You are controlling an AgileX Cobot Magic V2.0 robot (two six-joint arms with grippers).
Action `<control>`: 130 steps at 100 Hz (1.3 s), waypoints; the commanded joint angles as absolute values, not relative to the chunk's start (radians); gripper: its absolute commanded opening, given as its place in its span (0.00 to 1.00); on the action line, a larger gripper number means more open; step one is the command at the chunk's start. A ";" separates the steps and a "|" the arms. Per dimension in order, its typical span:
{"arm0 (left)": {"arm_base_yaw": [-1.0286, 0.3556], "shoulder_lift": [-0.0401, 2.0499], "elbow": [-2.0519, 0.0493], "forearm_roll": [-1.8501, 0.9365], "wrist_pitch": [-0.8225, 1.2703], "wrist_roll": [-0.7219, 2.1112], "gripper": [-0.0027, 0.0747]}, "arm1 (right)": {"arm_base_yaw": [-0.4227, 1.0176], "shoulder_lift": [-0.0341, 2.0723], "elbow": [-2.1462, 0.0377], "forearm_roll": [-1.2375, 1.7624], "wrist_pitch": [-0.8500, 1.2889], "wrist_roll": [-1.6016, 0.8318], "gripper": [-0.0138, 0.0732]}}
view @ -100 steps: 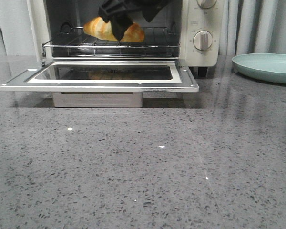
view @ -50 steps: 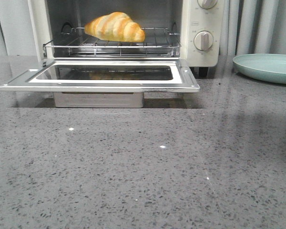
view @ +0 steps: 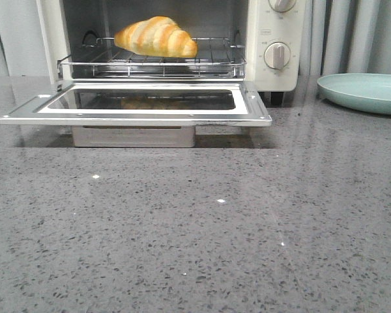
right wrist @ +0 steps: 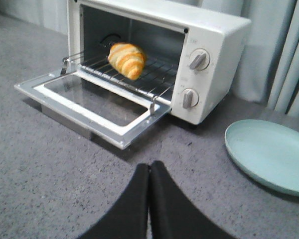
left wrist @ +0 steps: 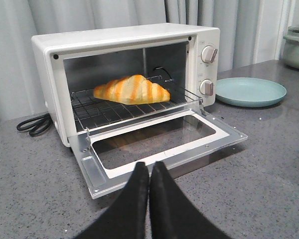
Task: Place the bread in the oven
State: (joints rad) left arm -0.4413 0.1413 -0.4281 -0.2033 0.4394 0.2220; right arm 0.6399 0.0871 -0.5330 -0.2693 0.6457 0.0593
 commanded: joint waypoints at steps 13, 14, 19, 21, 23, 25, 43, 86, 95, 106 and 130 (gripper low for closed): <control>-0.442 0.154 -0.454 -0.214 0.353 0.212 0.01 | 0.633 -0.025 -0.551 -0.308 0.557 0.065 0.10; -0.442 0.154 -0.454 -0.214 0.353 0.212 0.01 | 0.633 -0.017 -0.551 -0.309 0.557 0.065 0.10; -0.442 0.155 -0.454 -0.227 0.357 0.212 0.01 | 0.633 -0.007 -0.551 -0.286 0.557 0.065 0.10; -0.442 0.155 -0.454 -0.227 0.357 0.212 0.01 | 0.633 -0.007 -0.549 -0.286 0.557 0.065 0.10; -0.442 0.155 -0.454 -0.227 0.357 0.212 0.01 | 0.633 -0.005 -0.546 -0.286 0.557 0.065 0.10; -0.442 0.155 -0.454 -0.227 0.357 0.212 0.01 | 0.633 -0.005 -0.544 -0.286 0.557 0.065 0.10; -0.442 0.155 -0.454 -0.227 0.357 0.212 0.01 | 0.633 -0.003 -0.544 -0.286 0.559 0.065 0.10; -0.335 0.121 -0.353 -0.148 0.301 0.214 0.01 | 0.633 -0.003 -0.544 -0.286 0.559 0.065 0.10; -0.260 0.072 -0.241 -0.133 0.204 0.214 0.01 | 0.633 -0.003 -0.544 -0.286 0.559 0.065 0.10; -0.186 0.001 -0.080 -0.133 0.056 0.192 0.01 | 0.633 -0.003 -0.544 -0.286 0.559 0.065 0.10; -0.110 -0.030 0.021 -0.110 0.238 0.173 0.01 | 0.633 -0.002 -0.544 -0.286 0.559 0.065 0.10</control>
